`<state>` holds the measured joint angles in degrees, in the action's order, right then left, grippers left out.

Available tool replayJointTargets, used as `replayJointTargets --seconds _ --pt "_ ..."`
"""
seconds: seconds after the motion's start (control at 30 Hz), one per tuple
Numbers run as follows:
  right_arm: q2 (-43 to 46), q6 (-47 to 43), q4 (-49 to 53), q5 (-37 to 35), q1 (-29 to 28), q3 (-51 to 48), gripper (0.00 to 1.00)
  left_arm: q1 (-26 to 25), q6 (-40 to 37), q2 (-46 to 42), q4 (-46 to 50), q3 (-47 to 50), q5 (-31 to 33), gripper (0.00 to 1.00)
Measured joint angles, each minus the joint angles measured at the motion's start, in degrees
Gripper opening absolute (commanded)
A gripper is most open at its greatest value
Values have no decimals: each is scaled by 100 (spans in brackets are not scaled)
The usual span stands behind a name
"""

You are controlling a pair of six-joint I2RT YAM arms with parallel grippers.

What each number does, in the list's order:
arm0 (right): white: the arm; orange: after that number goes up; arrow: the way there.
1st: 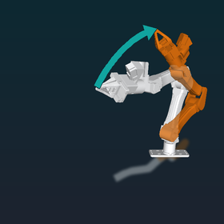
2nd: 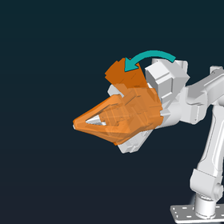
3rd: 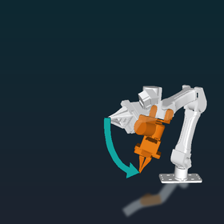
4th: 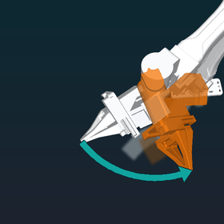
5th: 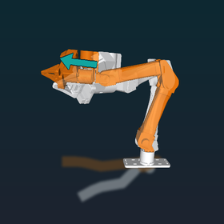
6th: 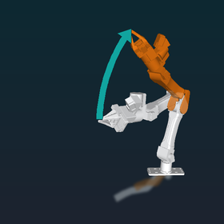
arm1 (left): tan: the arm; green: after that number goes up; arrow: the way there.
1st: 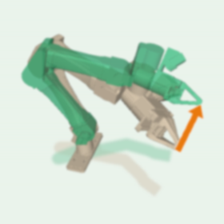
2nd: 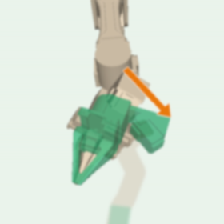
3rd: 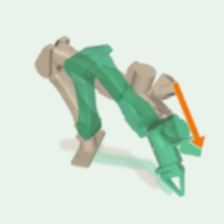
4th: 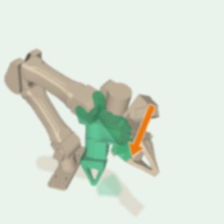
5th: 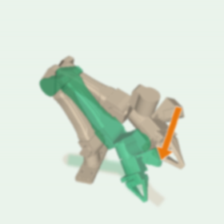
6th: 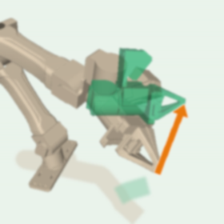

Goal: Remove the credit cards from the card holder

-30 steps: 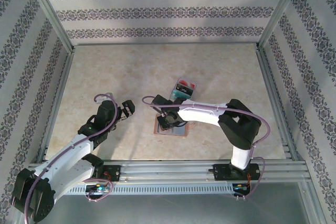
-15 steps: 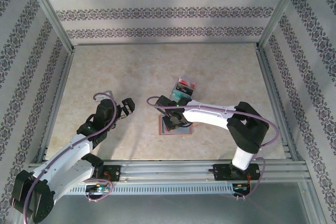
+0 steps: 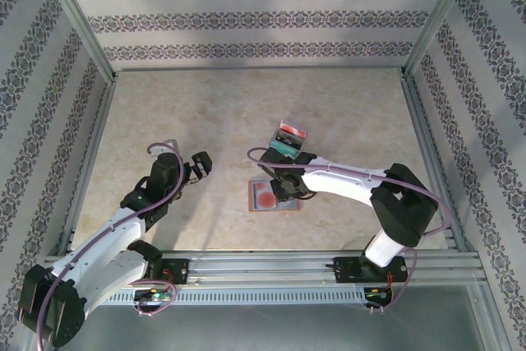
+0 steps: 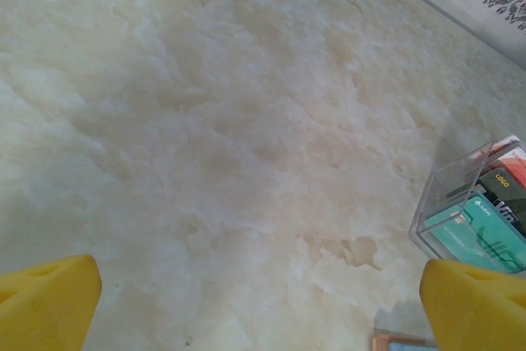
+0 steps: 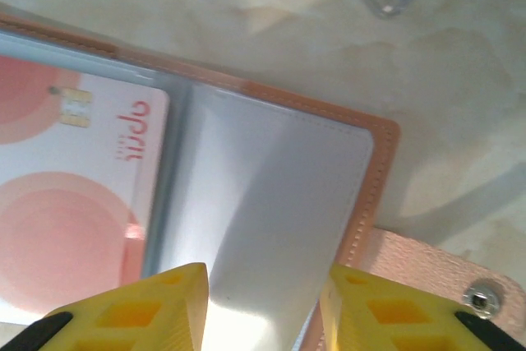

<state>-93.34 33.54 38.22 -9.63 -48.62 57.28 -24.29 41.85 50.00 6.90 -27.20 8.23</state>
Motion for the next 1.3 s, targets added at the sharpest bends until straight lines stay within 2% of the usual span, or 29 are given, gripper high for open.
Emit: replayJointTargets --seconds 0.13,0.3,0.47,0.73,0.83,1.1,1.3 --pt "79 96 -116 9 236 -319 37 -214 -74 216 -2 -70 20 98" --pt "232 199 -391 232 533 -824 30 -789 -256 717 -7 -317 105 97" --pt "597 238 -568 444 793 -1097 27 -1316 -514 1298 -11 -640 57 90" --pt "1655 282 -570 656 879 -1137 27 -1932 -940 2328 -195 -1010 -439 65" --pt "1860 358 -699 944 955 -1137 27 -2048 -1003 2752 -365 -1099 -695 54" --pt "1600 614 -1521 2046 1064 -1255 27 -2151 -1043 3670 -841 -1296 -1388 29" --pt "1202 758 -2061 2603 1067 -1388 27 -2153 -1034 3967 -1095 -1303 -1652 22"
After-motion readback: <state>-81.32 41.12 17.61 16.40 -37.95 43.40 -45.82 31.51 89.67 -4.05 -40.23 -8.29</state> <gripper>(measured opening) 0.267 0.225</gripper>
